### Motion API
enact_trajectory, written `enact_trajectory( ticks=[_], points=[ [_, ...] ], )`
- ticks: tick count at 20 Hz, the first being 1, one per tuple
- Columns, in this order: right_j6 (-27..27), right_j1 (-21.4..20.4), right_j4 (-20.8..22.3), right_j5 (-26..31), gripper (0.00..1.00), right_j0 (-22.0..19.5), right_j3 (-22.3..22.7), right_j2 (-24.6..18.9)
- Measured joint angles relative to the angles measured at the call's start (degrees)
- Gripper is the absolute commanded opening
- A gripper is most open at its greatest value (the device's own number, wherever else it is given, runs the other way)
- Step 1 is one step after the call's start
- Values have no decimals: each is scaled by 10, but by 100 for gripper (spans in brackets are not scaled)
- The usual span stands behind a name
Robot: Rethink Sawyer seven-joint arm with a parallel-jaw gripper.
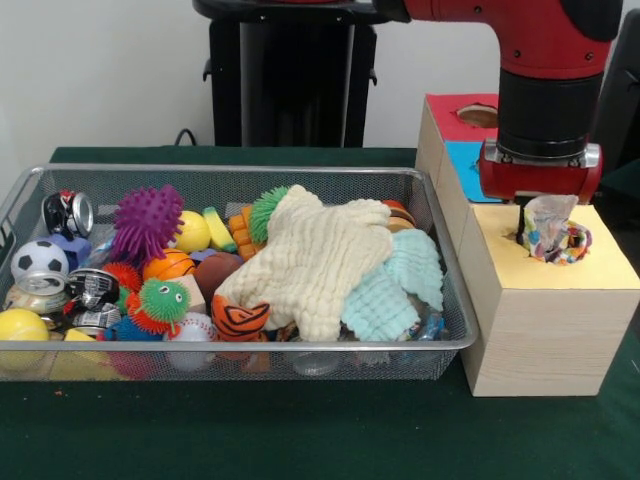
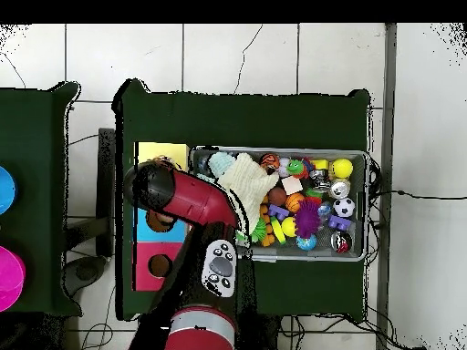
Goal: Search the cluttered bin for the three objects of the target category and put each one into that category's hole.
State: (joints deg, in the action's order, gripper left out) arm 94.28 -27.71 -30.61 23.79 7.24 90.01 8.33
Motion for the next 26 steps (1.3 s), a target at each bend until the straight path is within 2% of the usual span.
enact_trajectory(
  ticks=[14, 15, 26],
  points=[
    [0, 11, 0, 0, 0, 3, -1, -9],
    [0, 11, 0, 0, 100, 3, -2, -9],
    [0, 12, 0, -1, 100, 8, -5, -7]
  ],
)
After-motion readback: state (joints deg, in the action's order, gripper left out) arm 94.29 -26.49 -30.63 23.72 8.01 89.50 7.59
